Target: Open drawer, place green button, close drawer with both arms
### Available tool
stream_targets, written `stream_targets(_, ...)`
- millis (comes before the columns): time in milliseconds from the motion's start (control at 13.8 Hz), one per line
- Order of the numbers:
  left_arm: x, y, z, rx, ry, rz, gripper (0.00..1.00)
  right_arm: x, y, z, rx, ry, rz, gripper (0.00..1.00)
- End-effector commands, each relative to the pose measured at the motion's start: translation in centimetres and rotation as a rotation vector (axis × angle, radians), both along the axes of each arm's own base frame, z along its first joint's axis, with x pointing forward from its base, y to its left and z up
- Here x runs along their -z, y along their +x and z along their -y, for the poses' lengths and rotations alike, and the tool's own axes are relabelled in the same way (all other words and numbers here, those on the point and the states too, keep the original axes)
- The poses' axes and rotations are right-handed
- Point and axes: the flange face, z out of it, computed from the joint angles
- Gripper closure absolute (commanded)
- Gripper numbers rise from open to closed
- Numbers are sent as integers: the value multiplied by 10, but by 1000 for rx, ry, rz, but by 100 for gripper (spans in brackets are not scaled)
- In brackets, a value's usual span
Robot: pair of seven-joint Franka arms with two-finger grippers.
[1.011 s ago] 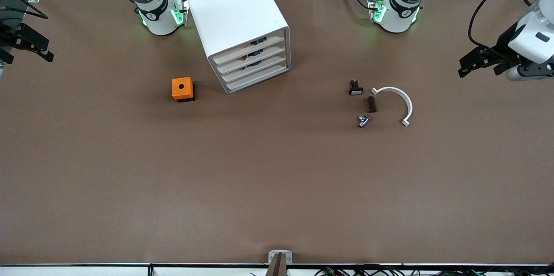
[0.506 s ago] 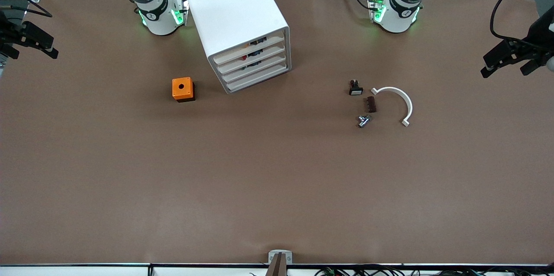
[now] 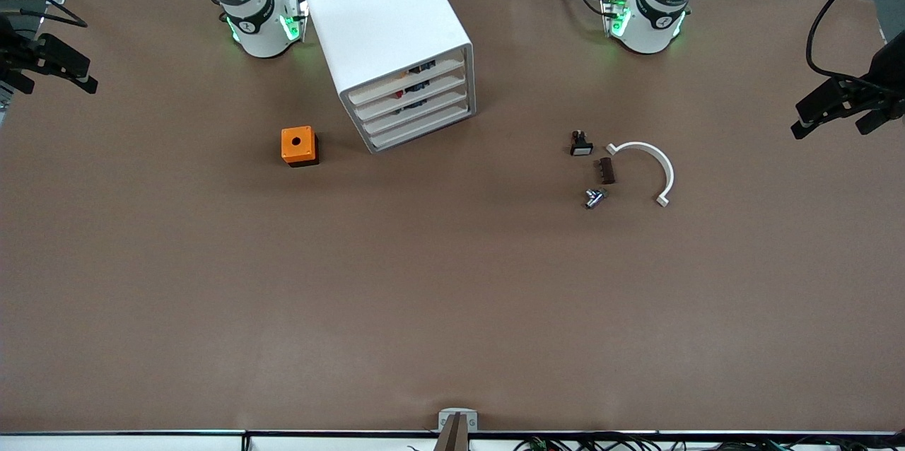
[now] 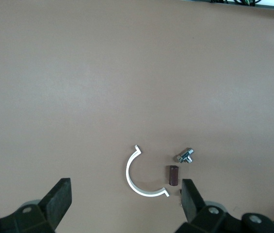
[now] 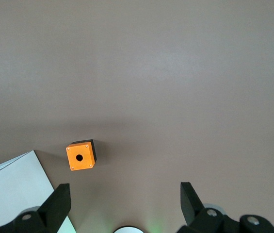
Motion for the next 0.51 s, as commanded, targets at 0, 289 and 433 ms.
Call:
stream_targets(0,-6,0,-1,5,-1,-5,0,-1,-9,-3,15,13,15,0)
stream_targets(289,-5,0,0,16,-1,-8,0,-1,-9,-2,18,27,20,0)
stream_targets(433,-5,0,0,11,-2,-7,0,-1,-9,-1,21,29,20,0)
